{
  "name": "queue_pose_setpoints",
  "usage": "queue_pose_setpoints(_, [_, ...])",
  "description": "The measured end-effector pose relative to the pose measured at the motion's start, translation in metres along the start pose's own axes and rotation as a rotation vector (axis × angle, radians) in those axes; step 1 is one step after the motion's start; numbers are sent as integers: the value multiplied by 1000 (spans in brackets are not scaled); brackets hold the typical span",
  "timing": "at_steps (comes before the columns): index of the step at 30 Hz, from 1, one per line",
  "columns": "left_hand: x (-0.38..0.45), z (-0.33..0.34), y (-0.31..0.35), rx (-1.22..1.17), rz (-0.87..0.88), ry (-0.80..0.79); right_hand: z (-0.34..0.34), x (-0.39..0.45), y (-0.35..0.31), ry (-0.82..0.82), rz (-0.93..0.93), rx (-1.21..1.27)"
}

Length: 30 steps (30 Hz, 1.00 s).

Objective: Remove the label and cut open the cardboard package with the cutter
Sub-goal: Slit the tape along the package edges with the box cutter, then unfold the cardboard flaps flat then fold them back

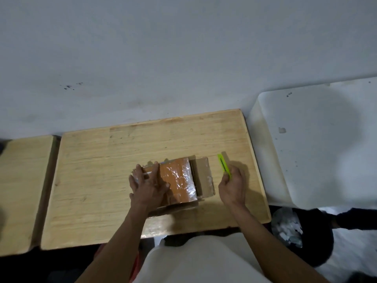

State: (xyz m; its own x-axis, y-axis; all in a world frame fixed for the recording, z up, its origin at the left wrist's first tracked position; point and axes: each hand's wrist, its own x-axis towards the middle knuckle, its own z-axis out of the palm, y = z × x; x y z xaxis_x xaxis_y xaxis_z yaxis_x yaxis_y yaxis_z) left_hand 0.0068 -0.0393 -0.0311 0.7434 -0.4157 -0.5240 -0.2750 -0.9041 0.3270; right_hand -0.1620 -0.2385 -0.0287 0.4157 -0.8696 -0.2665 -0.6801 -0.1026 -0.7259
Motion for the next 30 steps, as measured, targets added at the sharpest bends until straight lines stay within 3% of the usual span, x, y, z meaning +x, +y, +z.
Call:
queue_pose_setpoints(9, [3,9,-11,25,-4,-2,16,34,24,-30,-67,-240])
queue_pose_setpoints(18, [-5,12,-5,43,29,86,10,34,23,-38,-148,-317])
queue_pose_setpoints(23, [-31,16,-1,8,42,191,30,5,4,-223,-238,-110])
queue_pose_setpoints(25, [-38,18,-7,-10,63,203,42,-13,-11,-312,-169,-57])
queue_pose_setpoints(30, [-40,17,-38,-104,77,186,65,-46,-23,-313,-62,-30])
